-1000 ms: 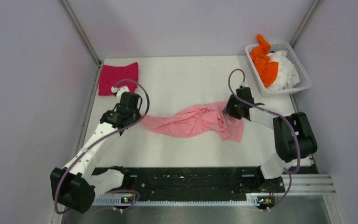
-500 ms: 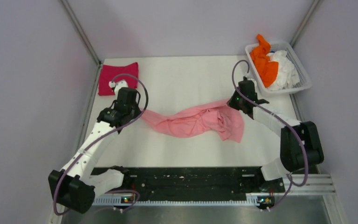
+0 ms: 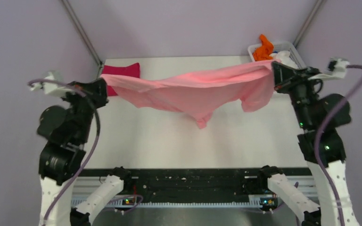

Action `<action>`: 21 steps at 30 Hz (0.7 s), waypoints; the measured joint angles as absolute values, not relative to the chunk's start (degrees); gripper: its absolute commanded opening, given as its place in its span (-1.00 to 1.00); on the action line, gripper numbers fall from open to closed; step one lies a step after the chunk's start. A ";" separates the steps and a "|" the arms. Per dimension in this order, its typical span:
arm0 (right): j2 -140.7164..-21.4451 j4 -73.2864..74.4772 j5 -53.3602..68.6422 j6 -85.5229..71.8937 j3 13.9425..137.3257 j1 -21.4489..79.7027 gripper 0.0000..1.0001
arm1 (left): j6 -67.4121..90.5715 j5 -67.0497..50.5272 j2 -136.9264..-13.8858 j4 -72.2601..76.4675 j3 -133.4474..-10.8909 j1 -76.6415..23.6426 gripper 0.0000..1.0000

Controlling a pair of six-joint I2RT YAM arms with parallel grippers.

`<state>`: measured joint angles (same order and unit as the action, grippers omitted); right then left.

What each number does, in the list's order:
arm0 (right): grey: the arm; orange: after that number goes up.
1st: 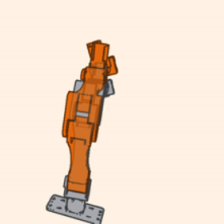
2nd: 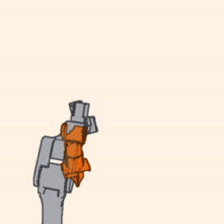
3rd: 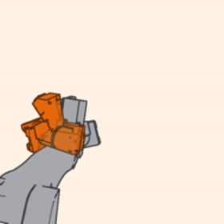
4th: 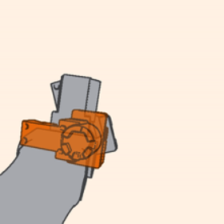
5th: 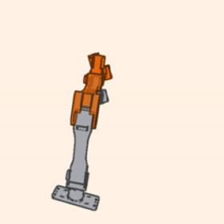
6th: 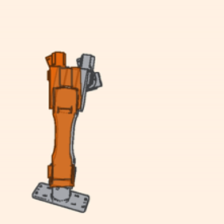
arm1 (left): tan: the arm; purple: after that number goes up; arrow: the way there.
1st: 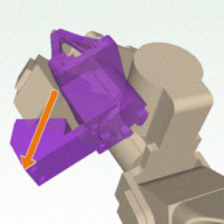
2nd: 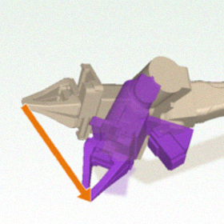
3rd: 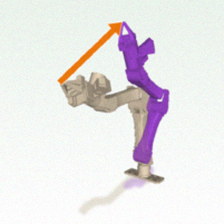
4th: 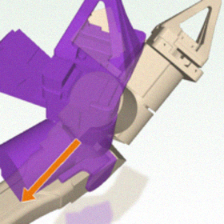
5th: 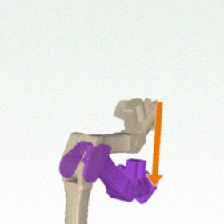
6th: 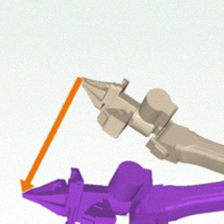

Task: Fold and stack the t-shirts
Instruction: Flatten out the tshirt

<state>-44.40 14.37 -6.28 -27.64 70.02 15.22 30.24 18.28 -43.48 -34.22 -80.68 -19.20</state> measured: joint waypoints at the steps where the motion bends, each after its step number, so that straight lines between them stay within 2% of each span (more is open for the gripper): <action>1: -42.72 15.07 -5.56 -27.31 72.64 15.22 -1.00 | 29.82 17.93 -41.98 -33.63 -82.61 -19.20 -1.00; 6: -36.32 18.02 2.26 -27.16 84.33 15.27 -1.00 | 28.23 15.16 -32.32 -30.20 -89.60 -19.18 -1.00; 11: -34.57 18.83 10.37 -28.64 91.83 15.27 -1.00 | 26.87 11.62 -29.28 -27.09 -97.10 -19.18 -1.00; 16: -33.34 20.01 12.84 -29.61 92.79 15.27 -1.00 | 24.67 9.10 -33.56 -26.46 -105.75 -19.18 -1.00; 21: -31.09 18.55 10.83 -29.87 85.95 15.27 -1.00 | 22.31 11.38 -39.81 -24.10 -105.32 -19.18 -1.00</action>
<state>-31.09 18.55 10.83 -29.87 85.95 15.27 22.31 11.38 -39.81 -24.10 -105.32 -19.18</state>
